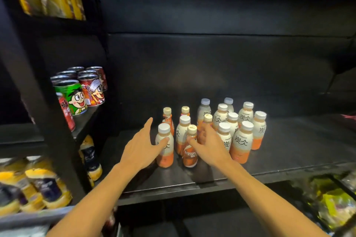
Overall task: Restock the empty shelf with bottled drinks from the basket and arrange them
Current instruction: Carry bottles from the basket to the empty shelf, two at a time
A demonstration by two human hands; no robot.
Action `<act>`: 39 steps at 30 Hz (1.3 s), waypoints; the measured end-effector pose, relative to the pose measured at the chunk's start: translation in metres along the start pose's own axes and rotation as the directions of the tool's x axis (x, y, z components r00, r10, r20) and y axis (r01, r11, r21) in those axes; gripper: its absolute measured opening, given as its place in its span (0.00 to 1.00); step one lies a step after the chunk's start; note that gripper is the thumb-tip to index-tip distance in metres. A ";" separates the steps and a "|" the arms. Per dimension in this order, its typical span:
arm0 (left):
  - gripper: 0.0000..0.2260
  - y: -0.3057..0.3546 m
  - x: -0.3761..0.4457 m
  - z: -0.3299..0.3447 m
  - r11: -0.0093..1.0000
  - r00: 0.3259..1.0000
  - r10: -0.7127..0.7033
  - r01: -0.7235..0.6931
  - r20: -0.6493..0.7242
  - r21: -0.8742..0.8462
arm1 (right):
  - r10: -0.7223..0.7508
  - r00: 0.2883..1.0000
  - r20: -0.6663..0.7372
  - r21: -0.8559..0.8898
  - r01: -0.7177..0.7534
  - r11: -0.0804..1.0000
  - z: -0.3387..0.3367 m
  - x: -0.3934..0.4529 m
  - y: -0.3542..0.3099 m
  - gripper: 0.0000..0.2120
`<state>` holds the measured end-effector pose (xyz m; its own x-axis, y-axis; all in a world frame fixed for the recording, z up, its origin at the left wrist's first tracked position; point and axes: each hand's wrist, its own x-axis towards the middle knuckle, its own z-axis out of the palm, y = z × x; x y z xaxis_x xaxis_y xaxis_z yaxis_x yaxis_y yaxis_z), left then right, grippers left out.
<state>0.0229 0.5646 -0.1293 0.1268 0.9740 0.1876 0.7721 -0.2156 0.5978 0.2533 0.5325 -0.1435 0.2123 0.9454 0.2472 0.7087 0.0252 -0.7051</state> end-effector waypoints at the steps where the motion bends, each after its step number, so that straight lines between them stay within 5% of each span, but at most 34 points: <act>1: 0.41 0.007 -0.005 -0.008 0.998 1.000 -0.003 0.004 -0.017 0.061 | -0.022 1.000 0.006 -0.058 0.023 0.998 -0.007 -0.001 -0.005 0.34; 5: 0.38 0.030 -0.032 -0.036 0.968 0.998 -0.006 0.019 -0.056 0.250 | -0.172 0.984 0.052 -0.239 0.179 0.954 -0.040 -0.013 -0.028 0.25; 13: 0.34 0.040 -0.119 -0.085 0.860 0.993 -0.048 0.098 -0.112 0.500 | -0.342 0.914 0.219 -0.397 0.404 0.824 -0.064 -0.051 -0.067 0.27; 25: 0.34 -0.068 -0.284 -0.204 0.766 0.953 -0.180 0.291 -0.243 0.573 | -0.563 0.734 0.381 -0.218 0.663 0.717 0.035 -0.157 -0.215 0.32; 33: 0.37 -0.191 -0.398 -0.291 0.656 0.880 -0.373 0.475 -0.295 0.586 | -0.645 0.601 0.471 -0.132 0.771 0.622 0.139 -0.242 -0.323 0.27; 39: 0.36 -0.245 -0.459 -0.326 0.609 0.812 -0.458 0.583 -0.361 0.538 | -0.665 0.500 0.554 -0.044 0.816 0.577 0.205 -0.289 -0.381 0.33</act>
<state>-0.4277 0.1479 -0.1083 -0.4760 0.8648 0.1598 0.8790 0.4739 0.0535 -0.2161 0.3159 -0.0831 -0.7383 0.6361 0.2242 0.6114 0.7716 -0.1759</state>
